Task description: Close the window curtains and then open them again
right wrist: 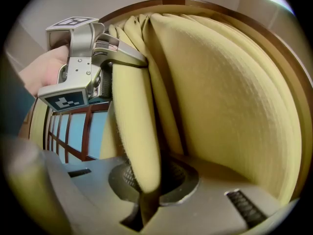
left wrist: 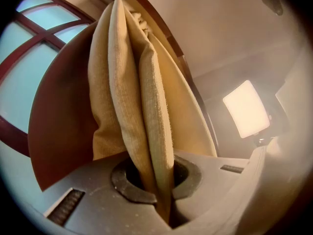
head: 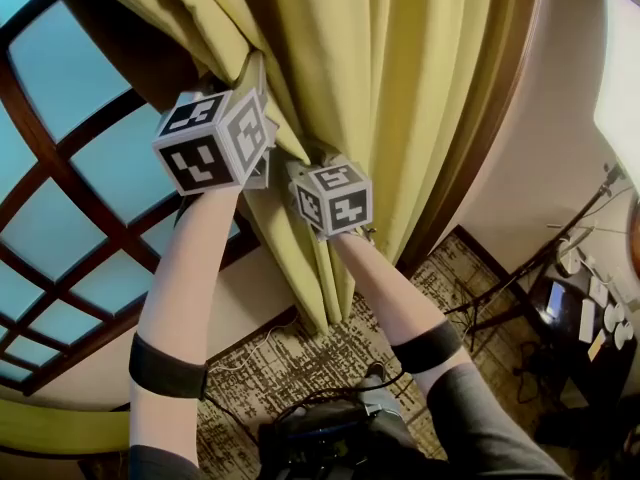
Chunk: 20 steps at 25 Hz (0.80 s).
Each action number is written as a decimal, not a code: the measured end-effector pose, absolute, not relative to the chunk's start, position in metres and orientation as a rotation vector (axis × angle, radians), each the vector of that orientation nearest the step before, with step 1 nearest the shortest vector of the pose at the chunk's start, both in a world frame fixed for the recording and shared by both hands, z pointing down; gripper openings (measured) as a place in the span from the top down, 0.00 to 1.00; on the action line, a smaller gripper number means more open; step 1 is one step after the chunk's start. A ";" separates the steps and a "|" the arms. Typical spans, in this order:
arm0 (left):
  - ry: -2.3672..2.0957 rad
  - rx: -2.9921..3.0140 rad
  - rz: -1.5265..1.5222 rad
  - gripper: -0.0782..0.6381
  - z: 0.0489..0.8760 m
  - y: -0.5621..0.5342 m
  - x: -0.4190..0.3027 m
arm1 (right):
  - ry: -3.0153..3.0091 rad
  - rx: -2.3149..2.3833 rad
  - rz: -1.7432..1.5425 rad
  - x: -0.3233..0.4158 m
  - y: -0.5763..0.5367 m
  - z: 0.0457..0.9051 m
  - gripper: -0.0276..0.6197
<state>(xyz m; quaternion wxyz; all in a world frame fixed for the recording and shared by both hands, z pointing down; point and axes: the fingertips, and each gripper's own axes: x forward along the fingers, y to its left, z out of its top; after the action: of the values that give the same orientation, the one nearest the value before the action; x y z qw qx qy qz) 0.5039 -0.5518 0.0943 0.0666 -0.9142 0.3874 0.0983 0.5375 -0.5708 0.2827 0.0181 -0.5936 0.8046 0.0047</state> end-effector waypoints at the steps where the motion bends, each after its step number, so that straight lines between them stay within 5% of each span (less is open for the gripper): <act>1: 1.171 -2.755 0.299 0.88 0.093 -0.553 0.504 | 2.492 -1.845 0.014 0.539 -0.571 0.282 0.91; 20: 1.050 -2.803 0.380 0.89 0.079 -0.560 0.563 | 2.424 -1.896 0.053 0.593 -0.586 0.265 0.91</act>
<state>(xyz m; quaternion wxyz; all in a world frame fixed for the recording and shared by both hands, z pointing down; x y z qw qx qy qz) 0.5631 -0.5603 0.0787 0.0622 -0.9272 0.3472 0.1256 0.5927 -0.5858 0.2650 0.0316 -0.6157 0.7871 0.0171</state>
